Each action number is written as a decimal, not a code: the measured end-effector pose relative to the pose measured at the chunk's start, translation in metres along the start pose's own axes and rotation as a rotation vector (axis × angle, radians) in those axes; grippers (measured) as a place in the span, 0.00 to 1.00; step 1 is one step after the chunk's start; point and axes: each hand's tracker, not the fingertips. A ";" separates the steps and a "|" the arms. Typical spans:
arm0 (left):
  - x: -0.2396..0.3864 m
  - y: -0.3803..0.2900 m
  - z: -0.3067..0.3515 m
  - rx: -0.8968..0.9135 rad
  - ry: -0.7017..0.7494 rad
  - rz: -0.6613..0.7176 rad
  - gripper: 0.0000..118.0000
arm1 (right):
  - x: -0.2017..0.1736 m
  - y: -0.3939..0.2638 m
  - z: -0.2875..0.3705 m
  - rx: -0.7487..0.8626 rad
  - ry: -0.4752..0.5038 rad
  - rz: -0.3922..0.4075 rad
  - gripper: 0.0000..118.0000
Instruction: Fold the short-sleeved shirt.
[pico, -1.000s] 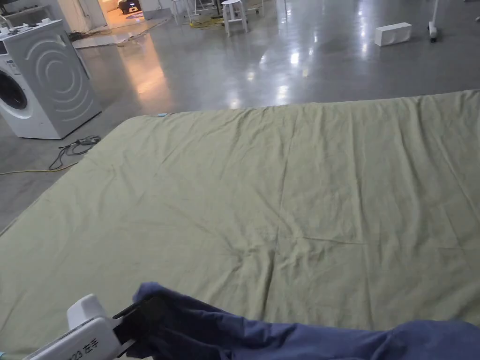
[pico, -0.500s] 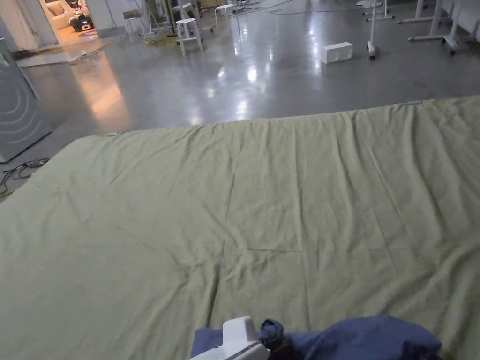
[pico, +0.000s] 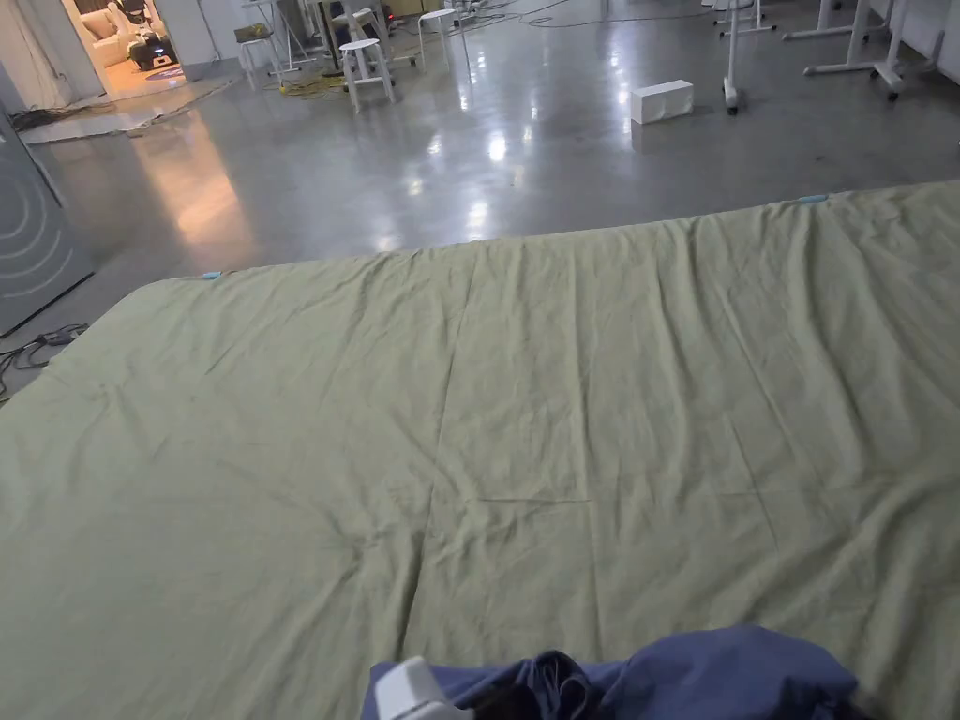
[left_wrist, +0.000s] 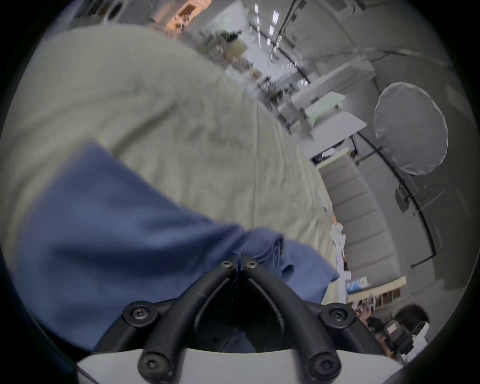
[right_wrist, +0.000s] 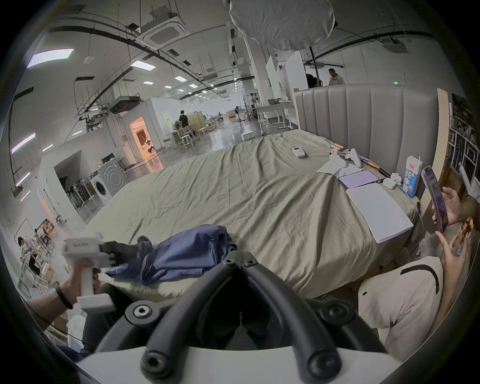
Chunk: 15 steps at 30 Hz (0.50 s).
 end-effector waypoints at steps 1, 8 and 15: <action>0.001 -0.007 -0.014 -0.036 -0.003 0.002 0.02 | 0.000 -0.001 0.001 0.001 -0.001 -0.004 0.00; 0.012 0.000 -0.015 -0.047 0.011 -0.089 0.04 | -0.005 -0.004 0.000 -0.016 -0.002 -0.006 0.00; -0.059 0.066 0.093 0.194 -0.083 0.111 0.88 | -0.021 0.000 -0.016 -0.036 0.056 0.009 0.00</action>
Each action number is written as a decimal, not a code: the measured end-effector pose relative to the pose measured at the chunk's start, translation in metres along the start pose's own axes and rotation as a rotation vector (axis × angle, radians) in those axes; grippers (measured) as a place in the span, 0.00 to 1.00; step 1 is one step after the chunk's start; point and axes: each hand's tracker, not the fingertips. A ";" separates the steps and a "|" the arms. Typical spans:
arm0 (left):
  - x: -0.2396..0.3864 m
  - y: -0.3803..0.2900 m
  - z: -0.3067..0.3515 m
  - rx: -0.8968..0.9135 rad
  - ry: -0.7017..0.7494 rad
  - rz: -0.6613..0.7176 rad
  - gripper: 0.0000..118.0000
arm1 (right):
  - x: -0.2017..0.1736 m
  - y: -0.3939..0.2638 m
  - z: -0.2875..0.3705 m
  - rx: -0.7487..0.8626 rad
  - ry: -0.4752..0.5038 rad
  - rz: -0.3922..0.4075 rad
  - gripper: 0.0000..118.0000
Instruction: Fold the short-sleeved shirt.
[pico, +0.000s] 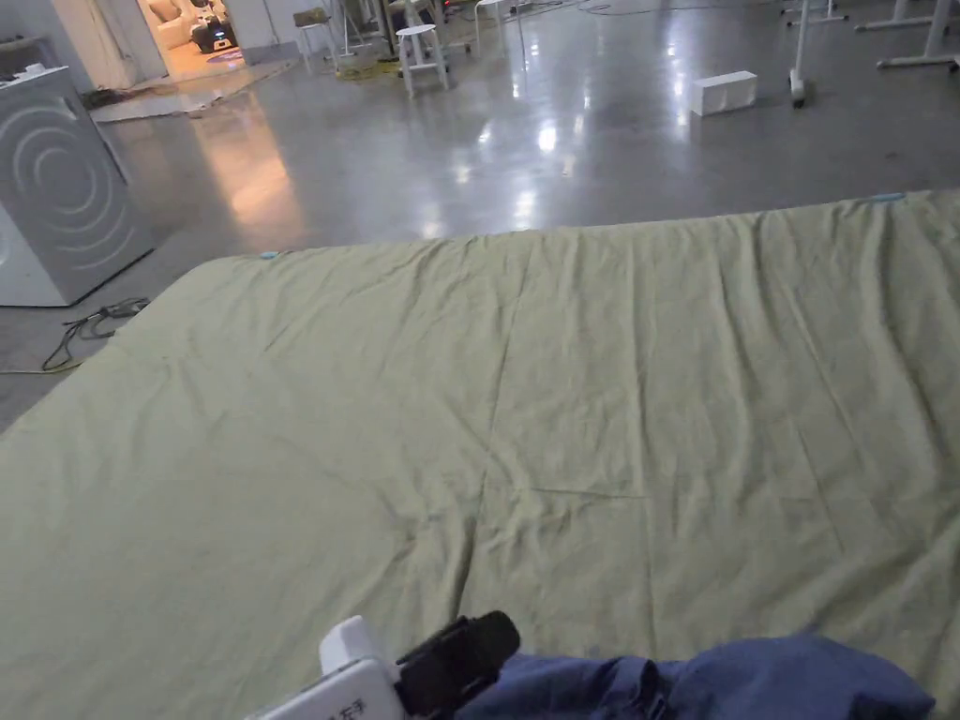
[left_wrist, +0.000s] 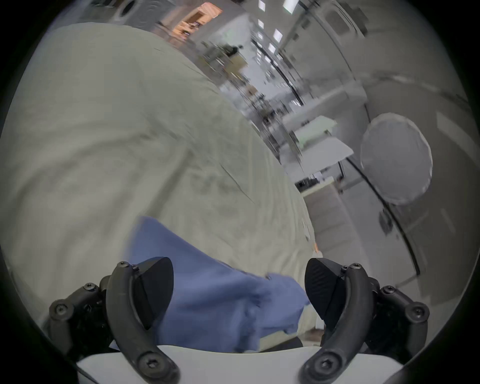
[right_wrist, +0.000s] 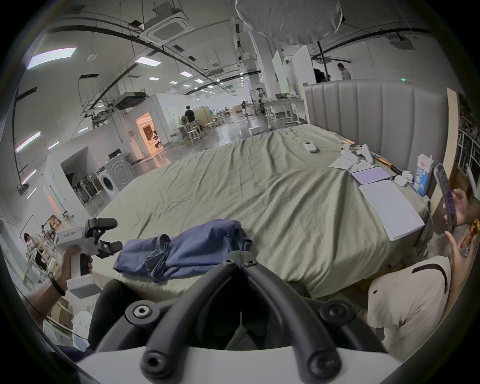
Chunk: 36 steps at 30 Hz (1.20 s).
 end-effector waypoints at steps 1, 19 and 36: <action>-0.012 0.010 0.005 0.024 0.019 0.027 0.87 | -0.003 0.000 -0.002 -0.002 0.007 0.006 0.00; -0.057 -0.011 -0.015 -0.072 -0.016 0.343 0.10 | -0.011 0.002 0.010 -0.016 0.003 0.036 0.00; 0.098 -0.015 -0.025 -0.059 0.020 -0.243 0.10 | -0.020 -0.009 0.004 -0.019 0.043 0.046 0.00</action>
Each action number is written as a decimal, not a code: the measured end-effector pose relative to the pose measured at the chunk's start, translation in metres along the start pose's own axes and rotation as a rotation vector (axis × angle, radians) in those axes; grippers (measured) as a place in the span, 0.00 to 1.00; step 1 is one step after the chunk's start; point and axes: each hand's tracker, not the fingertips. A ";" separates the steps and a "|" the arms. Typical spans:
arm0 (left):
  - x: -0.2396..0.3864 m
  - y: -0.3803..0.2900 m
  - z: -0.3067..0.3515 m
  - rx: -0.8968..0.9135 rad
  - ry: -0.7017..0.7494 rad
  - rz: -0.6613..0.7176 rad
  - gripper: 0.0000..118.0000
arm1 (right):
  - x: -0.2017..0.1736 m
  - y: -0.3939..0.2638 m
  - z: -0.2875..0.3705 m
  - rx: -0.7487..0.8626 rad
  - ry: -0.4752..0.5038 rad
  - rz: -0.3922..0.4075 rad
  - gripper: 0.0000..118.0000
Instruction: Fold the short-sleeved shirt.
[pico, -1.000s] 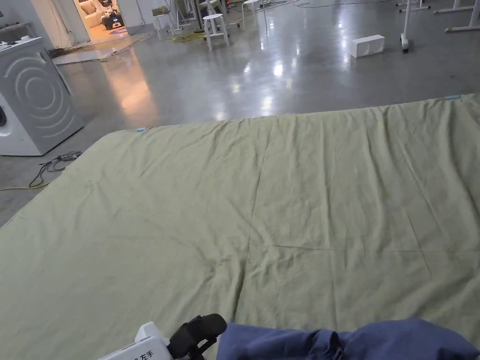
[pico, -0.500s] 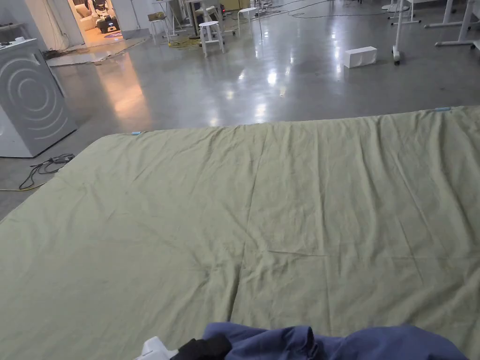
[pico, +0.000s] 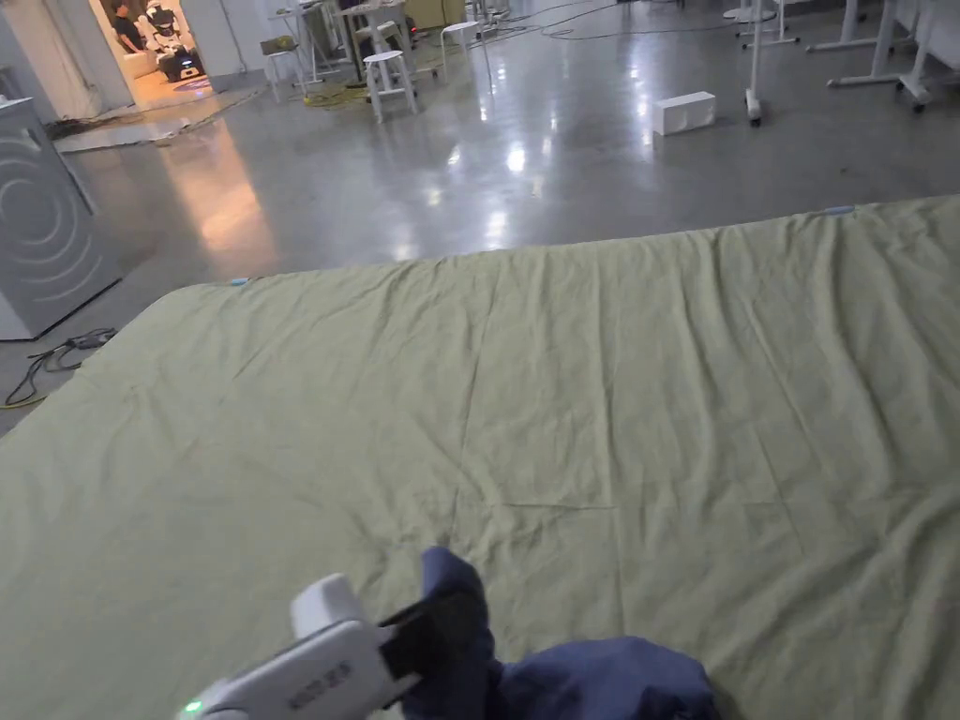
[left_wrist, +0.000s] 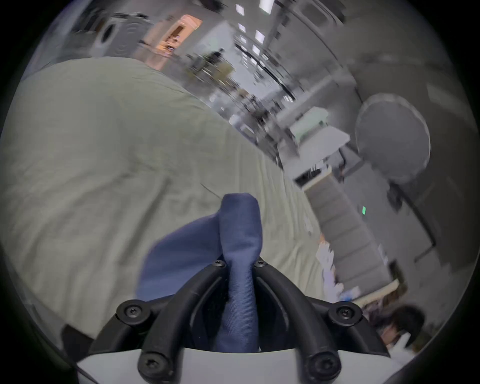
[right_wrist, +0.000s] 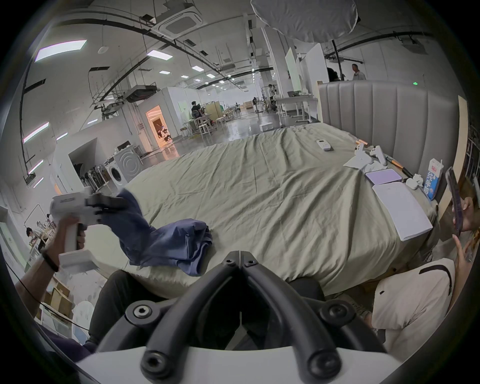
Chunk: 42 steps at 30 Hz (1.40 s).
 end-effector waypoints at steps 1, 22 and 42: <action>0.013 -0.010 -0.017 -0.043 0.034 -0.061 0.10 | 0.002 0.000 0.004 0.008 -0.002 -0.003 0.00; 0.038 -0.058 -0.067 -0.254 -0.025 -0.023 0.04 | 0.040 -0.022 0.024 -0.018 -0.101 -0.115 0.00; 0.012 -0.048 0.039 -0.067 -0.089 -0.055 0.01 | -0.054 0.017 -0.107 -0.166 0.273 0.086 0.00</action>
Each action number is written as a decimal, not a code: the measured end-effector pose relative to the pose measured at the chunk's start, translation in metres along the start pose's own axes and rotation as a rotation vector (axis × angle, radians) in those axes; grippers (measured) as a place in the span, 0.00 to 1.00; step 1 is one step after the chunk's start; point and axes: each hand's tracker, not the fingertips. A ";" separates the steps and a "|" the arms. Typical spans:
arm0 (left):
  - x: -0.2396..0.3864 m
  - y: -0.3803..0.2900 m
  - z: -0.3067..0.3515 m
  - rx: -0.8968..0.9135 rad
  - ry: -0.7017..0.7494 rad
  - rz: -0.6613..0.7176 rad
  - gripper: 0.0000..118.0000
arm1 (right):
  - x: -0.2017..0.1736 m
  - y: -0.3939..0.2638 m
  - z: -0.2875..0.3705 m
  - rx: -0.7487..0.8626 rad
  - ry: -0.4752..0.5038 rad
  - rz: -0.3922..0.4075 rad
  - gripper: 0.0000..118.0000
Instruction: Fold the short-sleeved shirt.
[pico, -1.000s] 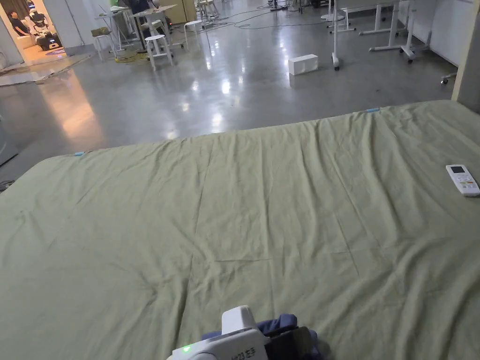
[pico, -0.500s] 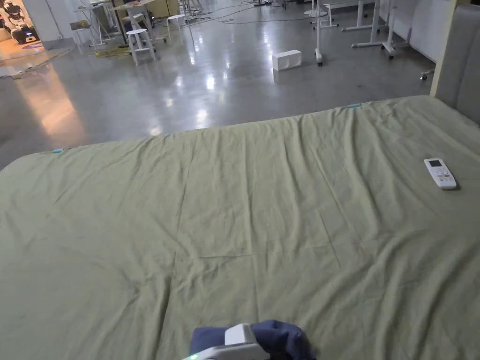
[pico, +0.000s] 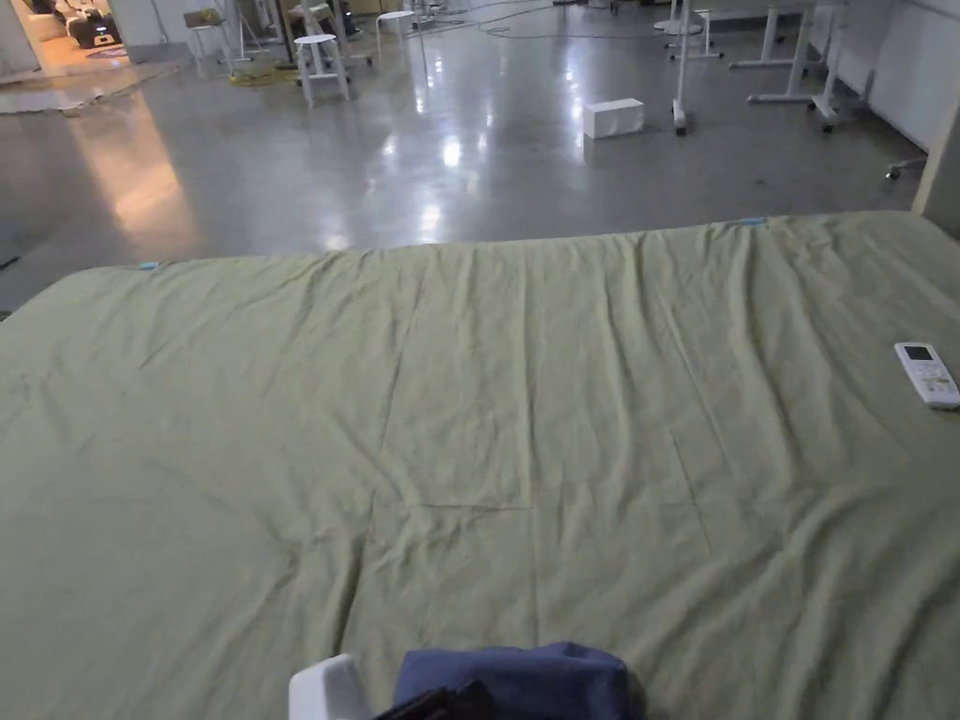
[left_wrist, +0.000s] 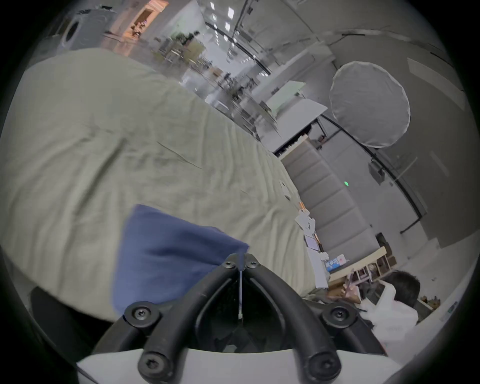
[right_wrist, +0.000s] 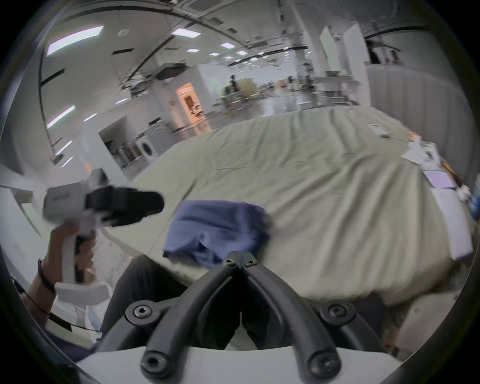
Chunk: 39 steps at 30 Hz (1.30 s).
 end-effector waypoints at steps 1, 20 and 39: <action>-0.007 -0.001 0.008 0.004 0.005 0.017 0.01 | -0.002 0.008 -0.019 0.004 0.024 -0.001 0.00; -0.124 0.027 -0.068 -0.168 -0.107 0.183 0.93 | 0.059 0.003 -0.157 -0.510 -0.139 -0.364 0.00; -0.049 0.057 -0.077 -0.331 0.011 -0.140 0.31 | 0.000 0.040 -0.133 -0.039 0.092 -0.208 0.00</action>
